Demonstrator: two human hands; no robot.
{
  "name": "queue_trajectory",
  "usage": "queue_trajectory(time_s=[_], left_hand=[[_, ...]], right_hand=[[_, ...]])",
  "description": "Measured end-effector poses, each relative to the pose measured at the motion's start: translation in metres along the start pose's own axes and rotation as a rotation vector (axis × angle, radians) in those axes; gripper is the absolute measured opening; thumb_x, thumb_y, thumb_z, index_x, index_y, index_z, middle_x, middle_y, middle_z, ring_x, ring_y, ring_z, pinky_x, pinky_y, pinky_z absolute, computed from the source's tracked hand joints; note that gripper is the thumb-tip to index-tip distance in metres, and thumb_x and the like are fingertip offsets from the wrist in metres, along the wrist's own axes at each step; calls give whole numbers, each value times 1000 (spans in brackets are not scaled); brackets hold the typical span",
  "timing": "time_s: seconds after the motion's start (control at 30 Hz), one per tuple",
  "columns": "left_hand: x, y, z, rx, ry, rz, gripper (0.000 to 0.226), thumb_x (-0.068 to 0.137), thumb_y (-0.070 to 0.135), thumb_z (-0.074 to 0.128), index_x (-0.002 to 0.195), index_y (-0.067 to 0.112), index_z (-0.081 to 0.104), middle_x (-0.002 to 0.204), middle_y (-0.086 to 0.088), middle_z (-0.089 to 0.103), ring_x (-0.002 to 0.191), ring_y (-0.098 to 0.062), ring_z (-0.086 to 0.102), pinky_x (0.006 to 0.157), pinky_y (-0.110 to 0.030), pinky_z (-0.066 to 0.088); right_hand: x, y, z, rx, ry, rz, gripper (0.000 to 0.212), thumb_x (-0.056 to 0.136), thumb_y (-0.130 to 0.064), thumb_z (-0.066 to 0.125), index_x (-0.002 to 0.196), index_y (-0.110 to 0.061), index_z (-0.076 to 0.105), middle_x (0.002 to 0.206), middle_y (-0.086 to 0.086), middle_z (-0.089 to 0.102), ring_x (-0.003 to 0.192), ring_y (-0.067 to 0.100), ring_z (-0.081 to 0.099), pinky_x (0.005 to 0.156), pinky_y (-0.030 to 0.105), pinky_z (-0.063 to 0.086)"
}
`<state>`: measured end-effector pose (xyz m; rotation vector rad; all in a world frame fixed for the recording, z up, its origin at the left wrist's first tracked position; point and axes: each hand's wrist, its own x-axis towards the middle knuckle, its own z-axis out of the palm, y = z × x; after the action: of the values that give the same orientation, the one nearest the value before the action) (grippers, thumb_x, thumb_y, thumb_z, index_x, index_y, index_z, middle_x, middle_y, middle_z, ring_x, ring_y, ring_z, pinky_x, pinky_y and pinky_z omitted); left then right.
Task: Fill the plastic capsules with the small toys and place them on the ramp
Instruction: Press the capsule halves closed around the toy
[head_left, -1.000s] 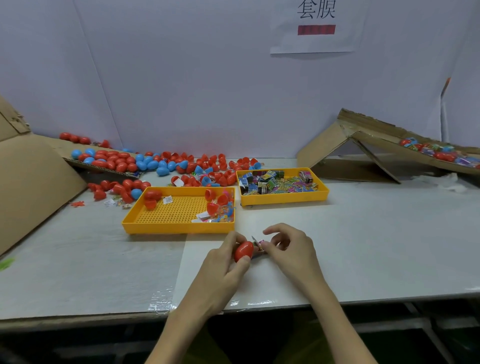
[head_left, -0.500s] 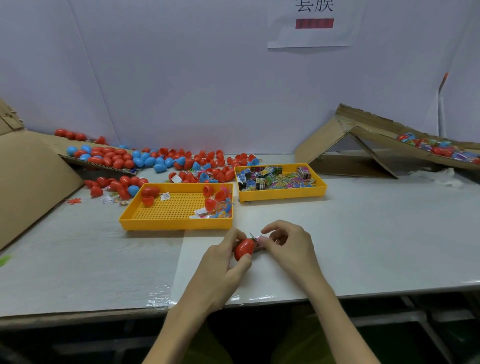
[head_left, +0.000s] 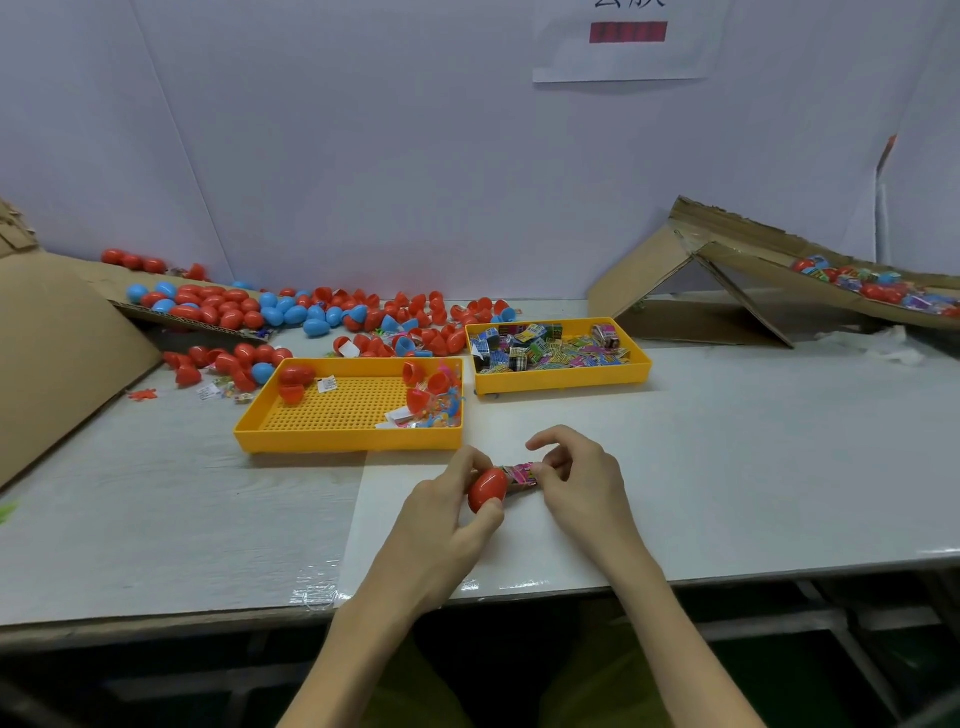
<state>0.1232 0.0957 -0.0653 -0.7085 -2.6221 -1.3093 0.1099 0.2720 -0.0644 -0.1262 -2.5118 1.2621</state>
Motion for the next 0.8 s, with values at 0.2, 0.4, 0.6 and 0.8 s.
queue_trajectory(time_s=[0.2,0.4,0.6,0.8], left_hand=[[0,-1,1,15,-7,-13,16,84,48,45,99,42,42,83,7,60,80,-7,53,65,-19,39],[-1,-1,0,33,-13,-15,19,84,49,44,102,41,42,87,6,62,84,-4,53,67,-18,41],[-3,-1,-3,-16,-3,-12,25,81,58,40,100,42,44,87,4,64,80,-10,54,67,-23,41],[-11,3,-3,-13,36,8,27,85,60,41,110,50,40,107,22,64,102,3,56,80,-12,44]], right_hand=[[1,3,1,-27,61,6,26,91,1,58,102,-19,71,73,-4,59,70,7,55,60,8,39],[2,7,1,-41,199,60,29,98,-4,52,121,-11,70,114,8,67,106,20,61,89,20,42],[-3,1,-5,92,333,-17,26,98,-1,53,107,-13,74,102,5,67,83,2,58,72,0,40],[-8,-3,-7,181,334,-162,23,96,-3,59,107,-18,72,98,-6,68,91,-4,60,75,4,44]])
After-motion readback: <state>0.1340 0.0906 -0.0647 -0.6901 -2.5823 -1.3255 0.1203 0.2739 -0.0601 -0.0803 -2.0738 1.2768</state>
